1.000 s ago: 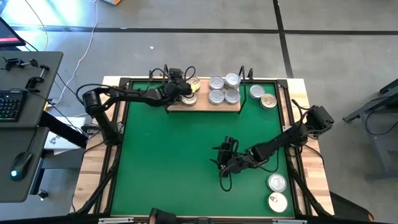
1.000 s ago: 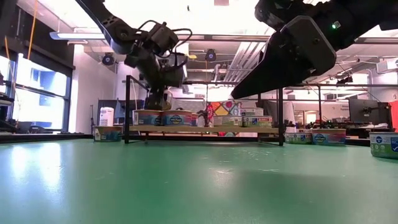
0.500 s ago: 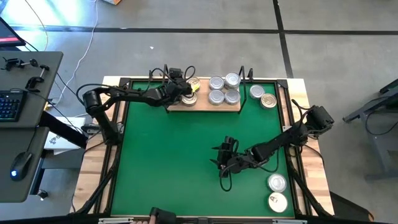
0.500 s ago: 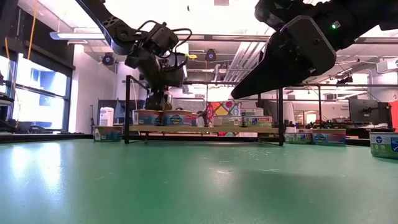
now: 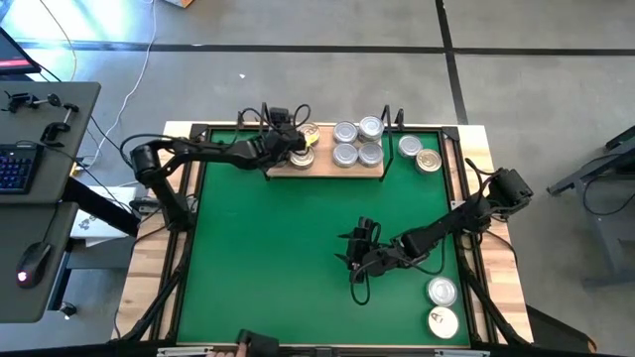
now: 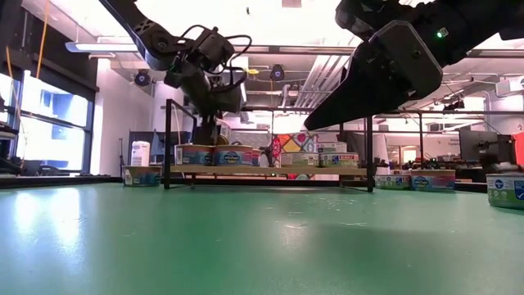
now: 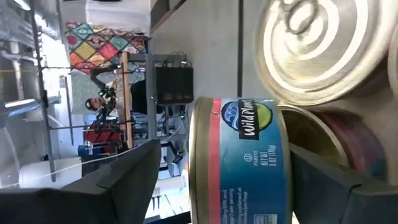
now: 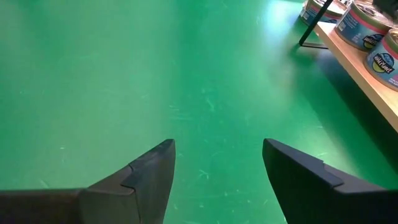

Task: Stack canned seafood by type on shelf
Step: Stack the blue pink tuna can on top of the other blue pink tuna can on the shelf

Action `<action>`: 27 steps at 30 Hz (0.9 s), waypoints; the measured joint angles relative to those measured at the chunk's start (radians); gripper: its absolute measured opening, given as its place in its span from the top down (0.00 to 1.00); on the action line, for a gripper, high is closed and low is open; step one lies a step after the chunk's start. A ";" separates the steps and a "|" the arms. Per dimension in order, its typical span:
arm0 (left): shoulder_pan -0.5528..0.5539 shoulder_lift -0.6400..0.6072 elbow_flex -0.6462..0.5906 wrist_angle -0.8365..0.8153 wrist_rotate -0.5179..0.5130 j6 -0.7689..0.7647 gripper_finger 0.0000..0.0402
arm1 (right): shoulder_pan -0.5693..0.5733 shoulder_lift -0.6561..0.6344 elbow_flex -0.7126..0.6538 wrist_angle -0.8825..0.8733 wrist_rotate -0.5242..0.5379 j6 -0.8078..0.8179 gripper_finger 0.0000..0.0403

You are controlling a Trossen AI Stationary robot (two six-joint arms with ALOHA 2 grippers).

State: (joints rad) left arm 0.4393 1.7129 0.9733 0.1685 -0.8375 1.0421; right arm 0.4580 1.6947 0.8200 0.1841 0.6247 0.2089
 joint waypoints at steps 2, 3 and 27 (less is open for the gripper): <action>0.000 -0.020 0.000 -0.004 -0.004 -0.011 0.25 | 0.000 0.000 0.000 0.000 0.000 0.000 0.41; 0.000 -0.032 0.000 -0.005 -0.005 -0.018 0.25 | 0.000 0.000 0.000 -0.001 0.000 0.000 0.41; 0.030 -0.197 0.194 -0.353 0.388 -0.482 0.34 | -0.020 0.000 0.000 0.002 -0.001 0.000 0.41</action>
State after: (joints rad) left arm 0.4691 1.5160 1.1675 -0.1848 -0.4492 0.5603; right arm 0.4383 1.6951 0.8200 0.1863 0.6239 0.2087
